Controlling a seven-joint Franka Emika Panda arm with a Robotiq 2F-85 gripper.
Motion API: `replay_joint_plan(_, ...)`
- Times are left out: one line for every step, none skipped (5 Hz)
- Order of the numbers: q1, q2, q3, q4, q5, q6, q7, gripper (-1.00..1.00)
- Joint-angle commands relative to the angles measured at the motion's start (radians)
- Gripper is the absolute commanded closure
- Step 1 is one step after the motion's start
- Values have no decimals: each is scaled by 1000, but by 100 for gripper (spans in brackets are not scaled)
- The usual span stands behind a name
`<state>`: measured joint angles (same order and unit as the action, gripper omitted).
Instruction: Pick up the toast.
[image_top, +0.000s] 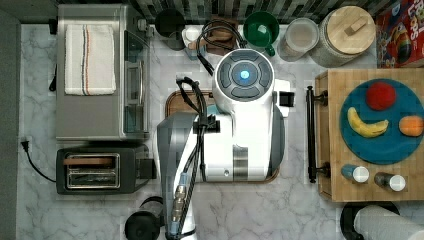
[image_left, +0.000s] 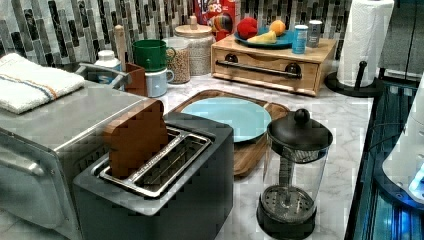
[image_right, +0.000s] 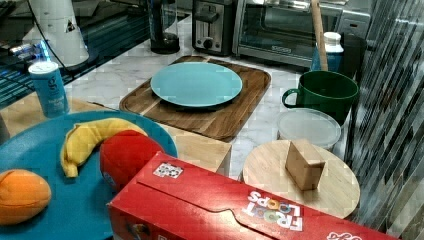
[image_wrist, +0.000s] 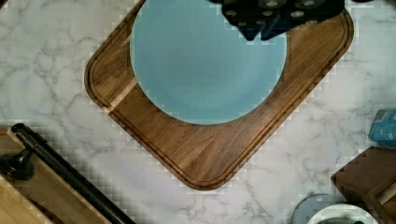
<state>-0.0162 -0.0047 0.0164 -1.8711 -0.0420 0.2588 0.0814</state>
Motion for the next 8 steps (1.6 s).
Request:
replay_joint_plan(-1,-3,1,0,-1,4,2,100)
replay_joint_plan(17,-31,22,-20,-5,0,112,100)
replay_joint_plan(44,-80,53,-65,-4,26,256,100)
replay_joint_plan(78,-75,85,-32,-14,-11,410,100)
replay_joint_plan(103,-73,142,-45,-29,6,582,100)
replay_joint_plan(136,-77,178,-62,-22,22,720,100)
replay_joint_plan(150,-132,216,-156,-2,97,805,100)
replay_joint_plan(154,-117,259,-133,23,45,903,-95)
